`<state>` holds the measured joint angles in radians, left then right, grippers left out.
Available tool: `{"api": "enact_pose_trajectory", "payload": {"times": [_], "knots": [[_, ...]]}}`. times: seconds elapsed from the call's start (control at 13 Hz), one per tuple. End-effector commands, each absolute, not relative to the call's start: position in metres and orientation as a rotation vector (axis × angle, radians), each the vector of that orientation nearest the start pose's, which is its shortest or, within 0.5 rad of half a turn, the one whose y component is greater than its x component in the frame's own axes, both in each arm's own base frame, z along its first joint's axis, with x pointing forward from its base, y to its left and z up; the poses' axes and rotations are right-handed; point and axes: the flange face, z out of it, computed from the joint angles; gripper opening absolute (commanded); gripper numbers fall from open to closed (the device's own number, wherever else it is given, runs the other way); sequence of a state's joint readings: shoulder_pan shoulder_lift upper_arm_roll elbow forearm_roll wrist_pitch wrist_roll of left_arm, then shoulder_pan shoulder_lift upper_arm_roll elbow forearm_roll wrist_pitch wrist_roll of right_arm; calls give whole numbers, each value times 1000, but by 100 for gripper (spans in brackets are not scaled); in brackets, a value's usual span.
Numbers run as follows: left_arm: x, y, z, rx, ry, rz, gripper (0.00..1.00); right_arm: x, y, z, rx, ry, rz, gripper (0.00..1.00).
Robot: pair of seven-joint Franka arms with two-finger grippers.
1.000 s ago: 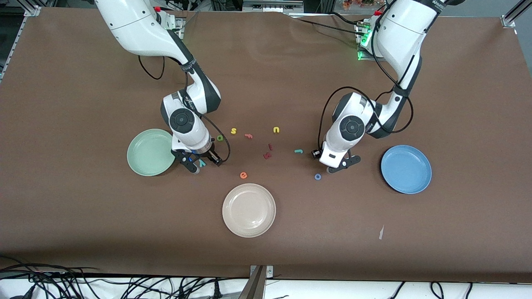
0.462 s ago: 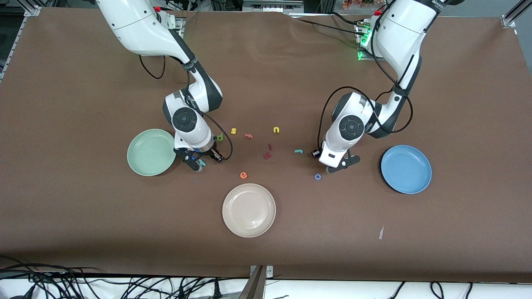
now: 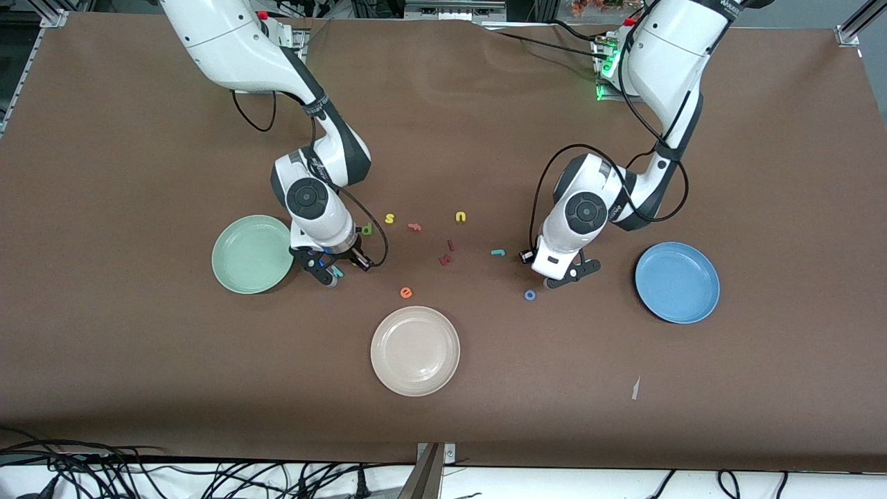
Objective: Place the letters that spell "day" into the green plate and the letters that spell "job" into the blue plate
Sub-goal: 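Open both grippers over the blue and green plates, releasing the p and a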
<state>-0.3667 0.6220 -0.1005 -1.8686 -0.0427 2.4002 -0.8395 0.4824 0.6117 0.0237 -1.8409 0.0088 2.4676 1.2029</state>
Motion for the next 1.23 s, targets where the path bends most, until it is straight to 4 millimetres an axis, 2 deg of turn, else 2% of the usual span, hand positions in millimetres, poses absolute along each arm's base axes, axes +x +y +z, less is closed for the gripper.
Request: {"api": "enact_pose_trajectory", "payload": {"times": [0.0,0.15,0.23,0.38,0.54,0.69,0.77,0.85,0.92,1.0,1.08,1.15], "knots": [[579,-266,204,-3045,-595,238,12,562,305,232,-2970,1029,52,13],[592,-244,221,-3053,-400,318,11,561,287,240,-3033,942,83,13],[599,-224,232,-3047,-279,296,11,558,272,243,-3077,873,109,13],[610,-177,237,-3030,-74,308,11,548,215,238,-3149,728,139,13],[624,-119,238,-3022,123,314,12,539,167,231,-3184,581,129,13],[633,-61,239,-3031,310,333,12,537,134,219,-3206,488,105,13],[635,-34,238,-3027,388,341,12,536,129,217,-3208,469,95,13],[635,-14,236,-3028,451,352,12,537,126,214,-3211,476,100,18],[634,-1,232,-3028,502,365,16,536,126,214,-3208,482,103,64],[633,5,227,-3029,517,380,34,537,125,215,-3192,508,110,99],[632,5,224,-3029,520,390,95,538,127,218,-3174,528,112,100],[633,3,225,-3032,502,387,100,541,128,222,-3166,534,101,100]]}}
